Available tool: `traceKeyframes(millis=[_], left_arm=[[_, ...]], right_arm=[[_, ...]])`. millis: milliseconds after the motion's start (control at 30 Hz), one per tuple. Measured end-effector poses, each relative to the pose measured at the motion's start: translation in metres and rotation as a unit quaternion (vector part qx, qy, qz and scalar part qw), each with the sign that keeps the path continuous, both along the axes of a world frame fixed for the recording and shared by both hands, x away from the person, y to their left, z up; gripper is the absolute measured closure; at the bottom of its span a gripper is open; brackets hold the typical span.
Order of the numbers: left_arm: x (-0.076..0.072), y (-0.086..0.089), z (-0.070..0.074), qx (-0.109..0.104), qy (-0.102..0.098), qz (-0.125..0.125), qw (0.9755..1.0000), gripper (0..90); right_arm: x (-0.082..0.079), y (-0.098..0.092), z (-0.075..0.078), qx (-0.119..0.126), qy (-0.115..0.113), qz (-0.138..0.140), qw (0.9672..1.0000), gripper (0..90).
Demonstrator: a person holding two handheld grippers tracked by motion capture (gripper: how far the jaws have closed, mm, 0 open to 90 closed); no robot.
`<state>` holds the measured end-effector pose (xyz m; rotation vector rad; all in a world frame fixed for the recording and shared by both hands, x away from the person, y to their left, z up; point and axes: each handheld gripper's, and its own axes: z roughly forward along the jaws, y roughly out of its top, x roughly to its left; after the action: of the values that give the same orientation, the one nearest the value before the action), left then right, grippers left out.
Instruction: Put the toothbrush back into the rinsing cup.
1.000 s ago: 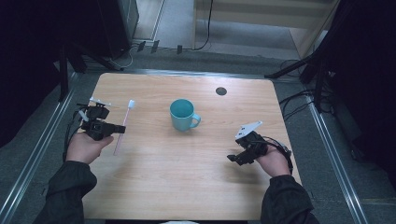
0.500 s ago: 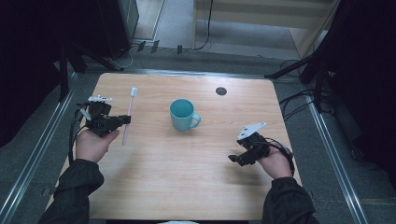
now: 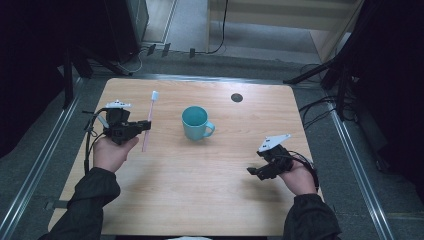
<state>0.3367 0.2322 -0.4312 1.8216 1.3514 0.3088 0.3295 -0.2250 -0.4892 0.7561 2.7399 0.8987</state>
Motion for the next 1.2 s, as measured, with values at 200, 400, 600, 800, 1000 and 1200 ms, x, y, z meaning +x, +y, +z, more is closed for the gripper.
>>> traceKeyframes(millis=[200, 400, 600, 800, 1000, 1200], left_arm=[[0.006, -0.01, 0.006, 0.004, -0.021, 0.0, 0.9998, 84.2], [0.014, -0.022, 0.018, 0.009, -0.041, 0.0, 0.9991, 84.2], [0.024, -0.034, 0.031, 0.002, -0.057, 0.001, 0.9983, 84.2], [0.033, -0.044, 0.038, -0.005, -0.064, -0.004, 0.9979, 84.2], [0.042, -0.061, 0.049, -0.012, -0.078, -0.016, 0.9968, 84.2], [0.055, -0.082, 0.055, -0.026, -0.095, -0.019, 0.9949, 84.2]], right_arm=[[0.0, -0.002, -0.001, 0.001, -0.001, -0.003, 1.0, 23.8], [0.0, -0.002, 0.0, 0.003, 0.0, -0.005, 1.0, 23.8], [0.0, 0.0, -0.001, 0.0, 0.001, -0.001, 1.0, 23.8], [0.002, 0.0, -0.002, 0.0, 0.003, -0.002, 1.0, 23.8], [0.003, 0.0, -0.003, -0.002, 0.006, -0.001, 1.0, 23.8], [0.003, 0.001, -0.003, 0.0, 0.003, 0.002, 1.0, 23.8]])
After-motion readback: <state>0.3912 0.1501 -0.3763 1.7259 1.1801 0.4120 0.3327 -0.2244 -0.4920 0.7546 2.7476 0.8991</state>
